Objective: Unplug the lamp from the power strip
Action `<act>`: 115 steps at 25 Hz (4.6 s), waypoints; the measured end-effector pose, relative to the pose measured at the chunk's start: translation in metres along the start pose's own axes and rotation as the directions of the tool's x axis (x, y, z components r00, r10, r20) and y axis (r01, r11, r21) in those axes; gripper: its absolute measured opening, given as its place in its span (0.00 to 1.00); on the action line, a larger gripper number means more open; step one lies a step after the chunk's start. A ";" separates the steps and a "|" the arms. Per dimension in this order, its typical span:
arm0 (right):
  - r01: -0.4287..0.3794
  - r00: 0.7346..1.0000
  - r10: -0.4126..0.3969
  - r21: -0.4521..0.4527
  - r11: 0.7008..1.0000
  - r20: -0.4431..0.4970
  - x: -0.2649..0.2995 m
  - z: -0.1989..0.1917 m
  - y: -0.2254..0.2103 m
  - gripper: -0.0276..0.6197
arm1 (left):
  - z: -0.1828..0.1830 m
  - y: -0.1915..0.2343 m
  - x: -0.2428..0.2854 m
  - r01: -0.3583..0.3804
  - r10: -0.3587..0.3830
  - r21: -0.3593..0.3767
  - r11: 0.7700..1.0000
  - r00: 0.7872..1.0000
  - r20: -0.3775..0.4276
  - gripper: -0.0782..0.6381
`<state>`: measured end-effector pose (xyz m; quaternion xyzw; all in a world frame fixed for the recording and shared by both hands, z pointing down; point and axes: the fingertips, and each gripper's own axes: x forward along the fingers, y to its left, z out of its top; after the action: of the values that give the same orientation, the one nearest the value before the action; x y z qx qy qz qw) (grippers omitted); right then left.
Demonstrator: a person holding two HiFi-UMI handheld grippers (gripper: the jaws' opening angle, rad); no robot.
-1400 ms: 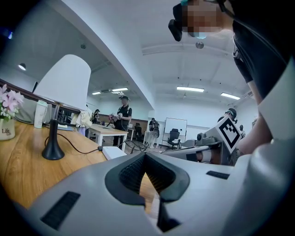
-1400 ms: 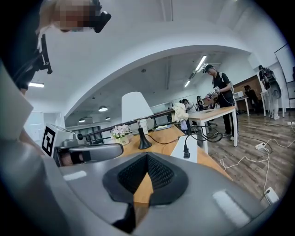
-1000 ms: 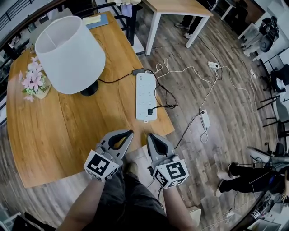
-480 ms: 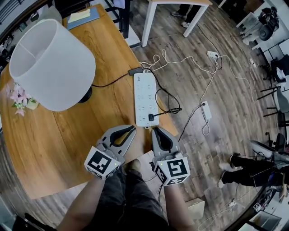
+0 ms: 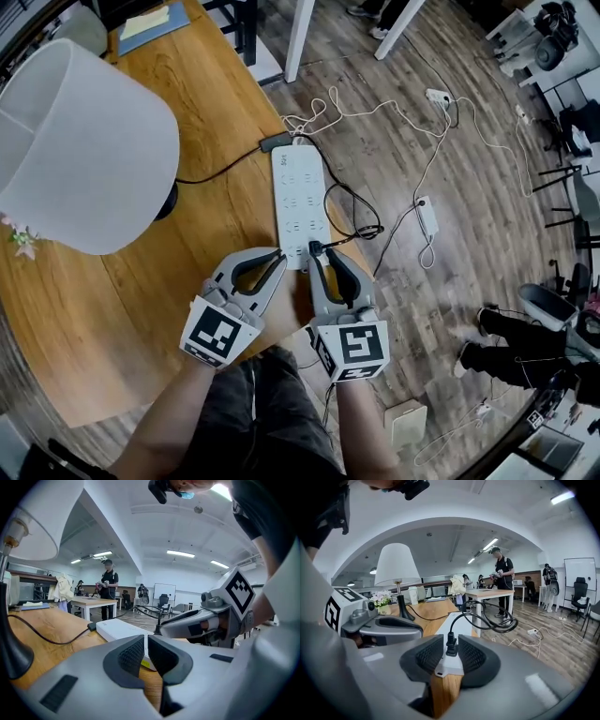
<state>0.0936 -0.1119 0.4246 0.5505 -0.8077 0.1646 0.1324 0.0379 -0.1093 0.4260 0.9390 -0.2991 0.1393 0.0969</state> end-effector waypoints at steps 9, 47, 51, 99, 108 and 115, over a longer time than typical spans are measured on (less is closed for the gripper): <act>0.031 0.998 -0.032 -0.006 0.999 -0.061 0.014 -0.004 -0.003 0.19 | -0.002 0.004 0.017 0.002 0.002 0.060 0.998 0.998 -0.059 0.11; 0.038 0.999 -0.036 0.328 0.944 -0.014 0.014 -0.009 -0.015 0.17 | -0.011 0.008 0.038 -0.016 0.036 0.118 0.993 0.986 -0.165 0.10; 0.112 0.992 -0.106 0.093 0.989 -0.068 0.017 -0.008 -0.009 0.15 | -0.011 0.009 0.038 -0.020 0.039 0.109 0.994 0.985 -0.169 0.10; 0.147 0.980 -0.171 -0.210 0.967 -0.100 0.015 0.004 0.000 0.14 | -0.011 0.007 0.040 -0.016 0.044 0.134 0.991 0.978 -0.206 0.10; 0.099 0.991 -0.091 0.081 0.992 -0.096 0.013 -0.004 -0.013 0.15 | -0.011 0.007 0.041 0.018 0.009 0.116 0.993 0.974 -0.224 0.10; 0.118 0.987 -0.120 -0.021 0.993 -0.110 0.015 -0.011 -0.009 0.15 | -0.011 -0.003 0.044 0.060 -0.028 0.137 0.989 0.975 -0.219 0.10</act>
<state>0.0973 -0.1234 0.4417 0.5867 -0.7660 0.1809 0.1909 0.0717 -0.1273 0.4502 0.9291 -0.2552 0.2597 0.0646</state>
